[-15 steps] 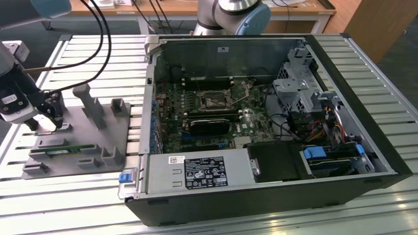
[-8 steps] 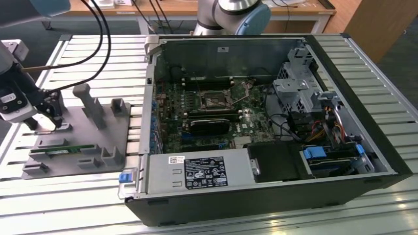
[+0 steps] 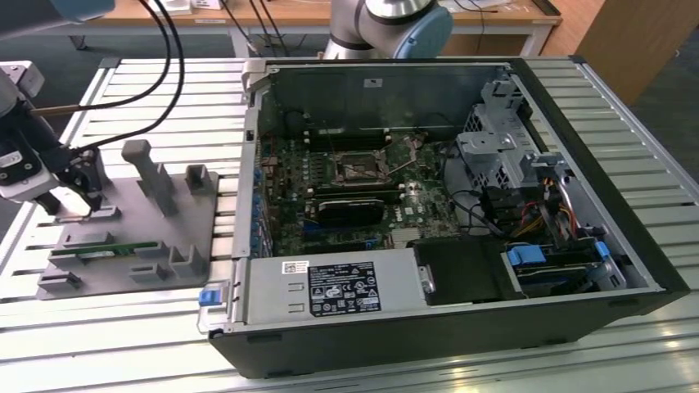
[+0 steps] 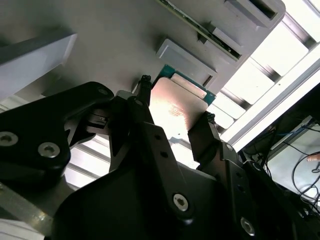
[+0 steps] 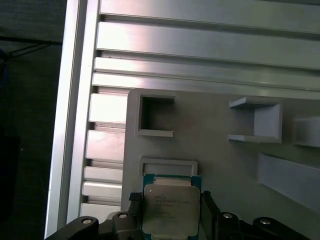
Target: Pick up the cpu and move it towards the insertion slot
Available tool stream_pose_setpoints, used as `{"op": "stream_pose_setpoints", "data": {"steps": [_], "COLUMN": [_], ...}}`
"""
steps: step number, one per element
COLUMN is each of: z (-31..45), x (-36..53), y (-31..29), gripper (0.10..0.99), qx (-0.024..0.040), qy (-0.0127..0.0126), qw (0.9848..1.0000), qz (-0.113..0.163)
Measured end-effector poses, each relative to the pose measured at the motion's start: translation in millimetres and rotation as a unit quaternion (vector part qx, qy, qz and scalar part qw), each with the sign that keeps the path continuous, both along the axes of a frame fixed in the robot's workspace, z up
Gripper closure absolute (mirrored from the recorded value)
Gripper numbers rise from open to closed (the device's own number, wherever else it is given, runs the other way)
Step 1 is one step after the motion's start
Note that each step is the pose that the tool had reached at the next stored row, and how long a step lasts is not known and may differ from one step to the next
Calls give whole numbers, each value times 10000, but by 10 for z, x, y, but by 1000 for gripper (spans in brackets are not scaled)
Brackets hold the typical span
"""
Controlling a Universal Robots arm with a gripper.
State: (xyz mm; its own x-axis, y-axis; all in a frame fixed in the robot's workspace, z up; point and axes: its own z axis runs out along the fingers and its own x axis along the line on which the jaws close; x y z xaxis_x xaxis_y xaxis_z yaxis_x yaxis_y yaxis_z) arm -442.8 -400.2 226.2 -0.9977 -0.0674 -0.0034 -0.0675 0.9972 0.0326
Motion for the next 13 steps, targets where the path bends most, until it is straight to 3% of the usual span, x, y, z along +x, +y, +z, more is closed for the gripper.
{"op": "stream_pose_setpoints", "data": {"steps": [13], "z": [82], "x": [0], "y": [0], "gripper": [537], "qx": [0], "qy": [-1], "qw": [10000], "qz": [0]}}
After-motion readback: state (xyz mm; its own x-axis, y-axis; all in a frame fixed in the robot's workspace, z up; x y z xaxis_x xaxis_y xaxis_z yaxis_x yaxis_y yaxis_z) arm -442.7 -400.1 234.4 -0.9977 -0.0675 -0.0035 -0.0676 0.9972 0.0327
